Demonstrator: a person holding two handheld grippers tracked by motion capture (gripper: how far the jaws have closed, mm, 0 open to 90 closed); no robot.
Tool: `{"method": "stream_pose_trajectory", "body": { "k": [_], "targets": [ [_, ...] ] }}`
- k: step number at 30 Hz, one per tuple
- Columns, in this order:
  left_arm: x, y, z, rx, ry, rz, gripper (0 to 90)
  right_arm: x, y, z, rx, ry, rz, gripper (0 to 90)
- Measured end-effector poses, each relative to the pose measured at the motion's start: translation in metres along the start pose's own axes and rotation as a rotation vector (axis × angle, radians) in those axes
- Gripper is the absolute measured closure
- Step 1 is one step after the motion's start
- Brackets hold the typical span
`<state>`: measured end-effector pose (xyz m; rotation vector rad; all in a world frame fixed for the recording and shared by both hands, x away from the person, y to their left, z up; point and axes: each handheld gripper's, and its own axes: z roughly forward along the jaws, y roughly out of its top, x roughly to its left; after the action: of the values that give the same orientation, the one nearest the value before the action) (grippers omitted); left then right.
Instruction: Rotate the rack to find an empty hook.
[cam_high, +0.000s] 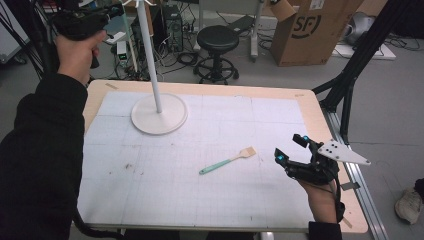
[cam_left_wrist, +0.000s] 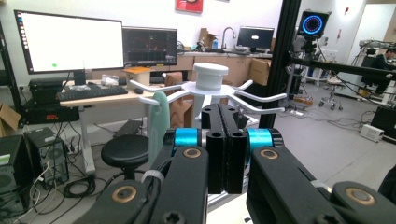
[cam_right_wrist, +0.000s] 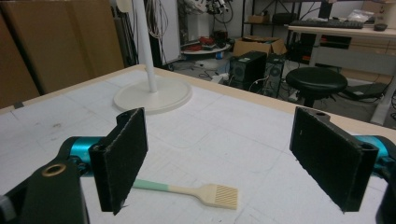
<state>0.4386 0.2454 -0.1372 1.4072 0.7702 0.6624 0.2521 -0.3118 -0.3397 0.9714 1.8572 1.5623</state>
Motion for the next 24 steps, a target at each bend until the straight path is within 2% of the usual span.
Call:
{"method": "stream_pose_trajectory", "body": {
  "k": [3,8,16,18,20,21,24],
  "targets": [
    [-0.003,-0.002,-0.005,-0.013,-0.018,0.007,89.1,0.0,0.0,0.001,0.009,0.001,0.0,18.1],
    [-0.011,-0.012,-0.021,-0.039,-0.081,0.004,79.4,0.002,0.001,0.006,0.014,0.015,-0.01,18.1],
    [-0.025,-0.051,-0.053,-0.073,-0.151,-0.021,65.9,0.005,-0.007,0.015,0.035,0.051,-0.005,18.1],
    [-0.032,-0.06,-0.061,-0.079,-0.155,-0.011,61.5,0.006,-0.009,0.016,0.043,0.06,-0.01,18.1],
    [-0.038,-0.07,-0.07,-0.106,-0.151,0.019,58.4,0.008,-0.011,0.017,0.045,0.068,-0.013,18.1],
    [-0.04,-0.075,-0.074,-0.116,-0.16,0.021,55.6,0.009,-0.012,0.017,0.044,0.069,-0.016,18.1],
    [-0.048,-0.09,-0.083,-0.099,-0.169,0.032,48.2,0.011,-0.015,0.016,0.05,0.076,-0.025,18.1]
  ]
}}
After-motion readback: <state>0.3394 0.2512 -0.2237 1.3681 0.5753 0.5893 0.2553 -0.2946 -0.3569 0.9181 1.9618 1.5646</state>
